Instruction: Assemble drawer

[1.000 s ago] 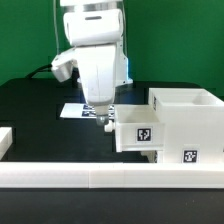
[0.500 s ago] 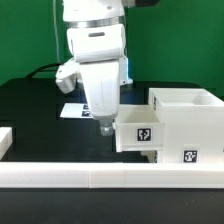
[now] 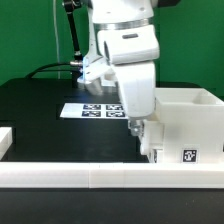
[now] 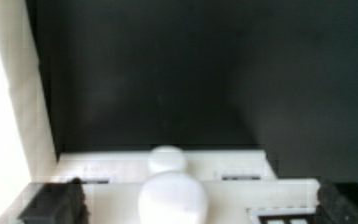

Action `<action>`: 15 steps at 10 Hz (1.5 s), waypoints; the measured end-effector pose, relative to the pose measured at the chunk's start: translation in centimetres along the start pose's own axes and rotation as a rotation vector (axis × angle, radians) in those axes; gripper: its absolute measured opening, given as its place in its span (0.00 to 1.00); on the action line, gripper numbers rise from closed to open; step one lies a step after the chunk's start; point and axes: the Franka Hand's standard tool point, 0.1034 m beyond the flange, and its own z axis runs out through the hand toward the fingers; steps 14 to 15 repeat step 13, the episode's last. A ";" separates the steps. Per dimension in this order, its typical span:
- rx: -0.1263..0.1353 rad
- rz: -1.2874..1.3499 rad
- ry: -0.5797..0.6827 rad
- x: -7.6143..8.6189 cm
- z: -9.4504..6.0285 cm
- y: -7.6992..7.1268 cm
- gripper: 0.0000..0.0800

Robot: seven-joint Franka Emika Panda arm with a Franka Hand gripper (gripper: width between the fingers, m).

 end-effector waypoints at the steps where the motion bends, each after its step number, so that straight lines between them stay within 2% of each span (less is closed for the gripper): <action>1: 0.001 0.013 0.004 1.0 0.1 0.0 0.81; 2: 0.002 0.038 0.002 1.6 0.1 0.0 0.81; 4: 0.002 0.043 -0.004 1.6 0.1 0.0 0.81; 7: -0.011 0.013 -0.020 -1.0 -0.7 0.1 0.81; 8: -0.023 0.016 -0.029 -1.9 -1.1 0.0 0.81; 9: -0.051 0.026 -0.039 -2.7 -1.7 -0.3 0.81; 11: -0.132 0.076 -0.051 -4.3 -3.6 -2.2 0.81; 12: -0.145 0.096 -0.047 -4.5 -3.5 -3.0 0.81; 15: -0.142 0.091 -0.046 -4.4 -3.3 -2.8 0.81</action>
Offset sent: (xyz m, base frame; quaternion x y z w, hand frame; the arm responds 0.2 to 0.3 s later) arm -0.0051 0.0044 0.0042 0.0033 -0.0152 0.0052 0.9999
